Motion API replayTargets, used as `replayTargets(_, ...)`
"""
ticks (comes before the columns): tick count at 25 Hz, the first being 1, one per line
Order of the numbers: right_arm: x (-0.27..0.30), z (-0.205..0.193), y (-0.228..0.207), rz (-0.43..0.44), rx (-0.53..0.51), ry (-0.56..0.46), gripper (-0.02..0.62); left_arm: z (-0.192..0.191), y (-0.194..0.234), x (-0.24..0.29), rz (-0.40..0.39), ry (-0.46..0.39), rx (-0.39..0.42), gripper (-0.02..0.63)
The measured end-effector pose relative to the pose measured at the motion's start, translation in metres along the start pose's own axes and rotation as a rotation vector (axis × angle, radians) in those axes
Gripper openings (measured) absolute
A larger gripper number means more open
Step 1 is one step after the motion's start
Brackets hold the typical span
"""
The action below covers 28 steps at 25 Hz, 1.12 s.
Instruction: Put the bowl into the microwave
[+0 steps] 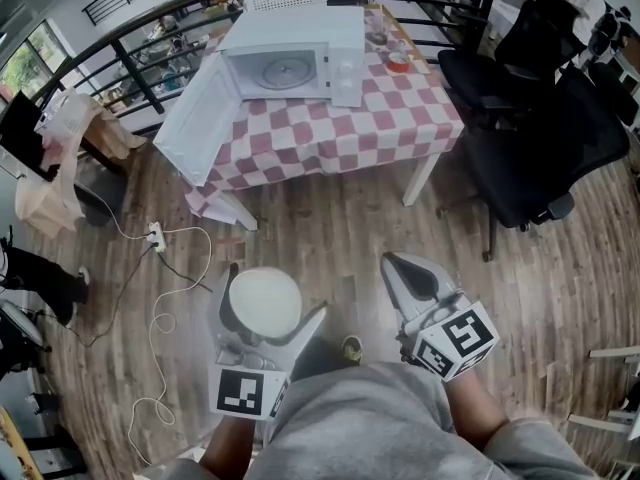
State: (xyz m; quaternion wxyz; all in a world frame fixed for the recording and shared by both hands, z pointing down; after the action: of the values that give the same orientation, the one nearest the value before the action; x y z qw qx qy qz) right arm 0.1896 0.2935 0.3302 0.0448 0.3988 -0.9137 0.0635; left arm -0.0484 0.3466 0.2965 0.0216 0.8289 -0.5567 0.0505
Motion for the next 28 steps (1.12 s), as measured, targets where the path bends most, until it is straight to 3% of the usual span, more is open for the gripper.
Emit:
replayTargets(17,0.02,0.003,-0.005,0.014,-0.032,-0.017,-0.002,0.0,0.011,0.019,-0.01,-0.003,-0.001,0.566)
replayTargets(28,0.087,0.017,-0.033,0.026,-0.054,0.006,-0.002,0.001,0.065,0.075,-0.004,-0.002,-0.026,0.566)
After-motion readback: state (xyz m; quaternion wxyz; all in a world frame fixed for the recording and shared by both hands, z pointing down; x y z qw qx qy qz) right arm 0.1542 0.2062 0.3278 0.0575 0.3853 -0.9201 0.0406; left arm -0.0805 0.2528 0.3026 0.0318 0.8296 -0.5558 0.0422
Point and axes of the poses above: the fingertips, and each gripper's own axes: x forward along the fingers, y to its left, z out of its top, the point moved 9 cm from there along -x, backward along the fingers, and after that the axes turned 6 degrees about -x, right-handed, at the moved point
